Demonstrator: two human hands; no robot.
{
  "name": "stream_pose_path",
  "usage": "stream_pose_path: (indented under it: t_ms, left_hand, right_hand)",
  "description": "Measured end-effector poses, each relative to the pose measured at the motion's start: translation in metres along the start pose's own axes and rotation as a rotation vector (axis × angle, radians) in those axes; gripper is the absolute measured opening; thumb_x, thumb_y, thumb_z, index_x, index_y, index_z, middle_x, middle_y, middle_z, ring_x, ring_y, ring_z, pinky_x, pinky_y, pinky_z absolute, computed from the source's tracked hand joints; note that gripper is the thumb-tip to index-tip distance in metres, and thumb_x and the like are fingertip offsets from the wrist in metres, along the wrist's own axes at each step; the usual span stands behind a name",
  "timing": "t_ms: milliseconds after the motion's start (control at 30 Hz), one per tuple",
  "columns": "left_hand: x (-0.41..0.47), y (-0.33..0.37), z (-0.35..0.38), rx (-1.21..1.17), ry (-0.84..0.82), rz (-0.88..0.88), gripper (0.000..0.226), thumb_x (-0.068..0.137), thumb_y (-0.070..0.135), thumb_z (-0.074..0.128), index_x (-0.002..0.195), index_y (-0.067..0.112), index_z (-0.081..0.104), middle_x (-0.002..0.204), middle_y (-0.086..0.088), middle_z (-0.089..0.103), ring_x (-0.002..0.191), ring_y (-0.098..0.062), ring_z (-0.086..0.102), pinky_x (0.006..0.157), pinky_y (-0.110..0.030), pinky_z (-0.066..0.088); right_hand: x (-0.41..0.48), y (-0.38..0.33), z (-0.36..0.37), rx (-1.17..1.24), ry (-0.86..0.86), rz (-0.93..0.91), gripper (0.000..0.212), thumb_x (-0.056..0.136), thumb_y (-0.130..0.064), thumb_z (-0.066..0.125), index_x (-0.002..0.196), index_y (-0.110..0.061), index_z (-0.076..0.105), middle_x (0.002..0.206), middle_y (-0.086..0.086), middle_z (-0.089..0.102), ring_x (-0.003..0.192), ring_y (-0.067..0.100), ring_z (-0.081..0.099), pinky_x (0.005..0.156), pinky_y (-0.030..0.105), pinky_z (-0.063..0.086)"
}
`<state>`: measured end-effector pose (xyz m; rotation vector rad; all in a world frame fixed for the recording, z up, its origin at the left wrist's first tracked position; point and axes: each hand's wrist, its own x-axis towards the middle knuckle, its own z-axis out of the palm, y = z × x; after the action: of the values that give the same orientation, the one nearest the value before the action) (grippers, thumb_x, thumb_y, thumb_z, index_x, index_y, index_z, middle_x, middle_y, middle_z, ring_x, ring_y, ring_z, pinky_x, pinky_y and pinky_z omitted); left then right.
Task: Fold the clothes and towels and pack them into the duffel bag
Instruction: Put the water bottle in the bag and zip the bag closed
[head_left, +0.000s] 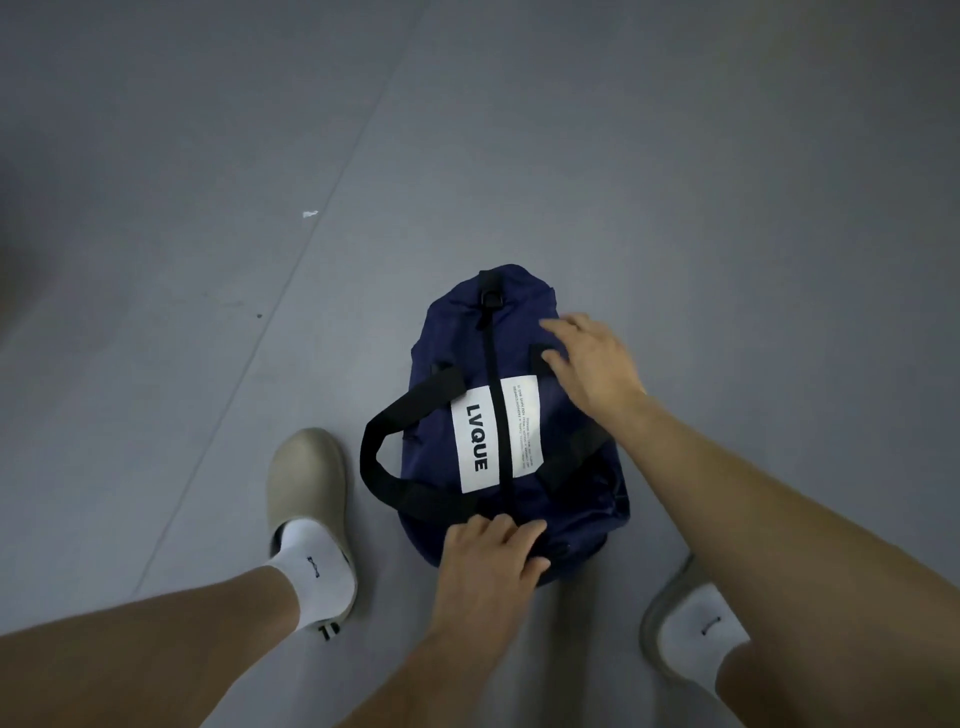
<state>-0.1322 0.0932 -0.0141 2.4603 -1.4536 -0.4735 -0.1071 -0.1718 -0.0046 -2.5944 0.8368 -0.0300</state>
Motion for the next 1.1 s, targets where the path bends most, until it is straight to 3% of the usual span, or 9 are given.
stream_pose_path:
  t_ms: [133,233,400,567,700,767,933,1033,1100]
  left_hand:
    - [0.001,0.003,0.007,0.061,0.015,0.073,0.034,0.082,0.045,0.059,0.112,0.036,0.070,0.085,0.010,0.060,0.071,-0.016,0.055,0.065,-0.032,0.049]
    - [0.005,0.007,0.008,0.036,-0.030,0.068,0.031,0.070,0.038,0.077,0.100,0.035,0.072,0.087,0.009,0.057,0.072,-0.016,0.054,0.066,-0.033,0.050]
    - [0.007,-0.003,0.008,-0.029,-0.060,0.039,0.029,0.058,0.027,0.087,0.080,0.030,0.069,0.081,0.007,0.051,0.065,-0.014,0.050,0.058,-0.029,0.049]
    - [-0.003,-0.022,0.001,-0.156,-0.087,-0.038,0.040,0.061,0.005,0.079,0.082,0.023,0.050,0.090,0.006,0.046,0.067,-0.012,0.047,0.043,-0.022,0.038]
    - [-0.015,-0.042,-0.018,-0.130,-0.059,-0.094,0.027,0.081,0.000,0.059,0.098,0.020,0.053,0.110,0.006,0.041,0.086,-0.014,0.048,0.060,-0.028,0.046]
    - [-0.016,-0.063,-0.023,-0.175,0.002,-0.143,0.031,0.075,-0.007,0.059,0.092,0.019,0.057,0.108,0.003,0.045,0.083,-0.019,0.048,0.059,-0.034,0.047]
    - [-0.004,-0.111,-0.056,-0.475,0.224,-0.488,0.027,0.078,-0.003,0.059,0.082,0.024,0.062,0.111,-0.013,0.055,0.085,-0.023,0.052,0.070,-0.040,0.048]
    - [-0.001,-0.127,-0.069,-0.423,0.347,-0.479,0.035,0.079,-0.007,0.054,0.085,0.025,0.066,0.111,-0.004,0.054,0.083,-0.017,0.054,0.075,-0.038,0.049]
    - [0.000,-0.126,-0.067,-0.278,0.303,-0.409,0.037,0.085,-0.008,0.052,0.100,0.021,0.069,0.110,-0.003,0.055,0.082,-0.016,0.053,0.078,-0.036,0.051]
  right_hand:
    - [0.071,-0.026,-0.001,-0.267,-0.162,-0.131,0.063,0.099,-0.032,0.055,0.156,-0.034,0.028,0.166,0.009,0.014,0.142,0.035,0.030,0.113,0.046,0.035]
    - [0.101,-0.028,0.005,-0.361,-0.272,-0.116,0.067,0.099,-0.030,0.055,0.157,-0.039,0.022,0.167,0.008,0.001,0.138,0.039,0.032,0.112,0.047,0.032]
    - [0.109,-0.011,0.019,-0.402,-0.314,-0.024,0.074,0.100,-0.029,0.055,0.159,-0.036,0.011,0.141,0.020,0.040,0.119,0.040,0.050,0.097,0.043,0.042]
    - [0.079,0.015,0.011,-0.402,-0.341,0.150,0.081,0.095,-0.018,0.058,0.158,-0.028,0.007,0.124,0.023,0.051,0.106,0.043,0.058,0.087,0.045,0.050]
    - [0.031,0.032,-0.008,-0.406,-0.274,0.260,0.066,0.091,-0.010,0.055,0.149,-0.020,0.025,0.113,0.019,0.058,0.098,0.041,0.061,0.075,0.041,0.049]
    - [0.003,0.043,-0.017,-0.378,-0.283,0.348,0.058,0.090,-0.007,0.052,0.143,-0.018,0.032,0.111,0.019,0.059,0.098,0.041,0.061,0.071,0.038,0.046]
    - [-0.085,0.065,-0.035,-0.169,-0.291,0.665,0.042,0.091,-0.009,0.049,0.133,-0.012,0.043,0.121,0.021,0.059,0.110,0.043,0.058,0.083,0.043,0.050]
    - [-0.130,0.066,-0.030,-0.006,-0.299,0.783,0.036,0.090,-0.010,0.051,0.125,-0.006,0.047,0.122,0.022,0.058,0.111,0.041,0.057,0.089,0.042,0.048]
    - [-0.152,0.062,-0.025,0.044,-0.301,0.830,0.034,0.090,-0.012,0.052,0.122,-0.005,0.046,0.121,0.022,0.058,0.109,0.041,0.058,0.087,0.041,0.047]
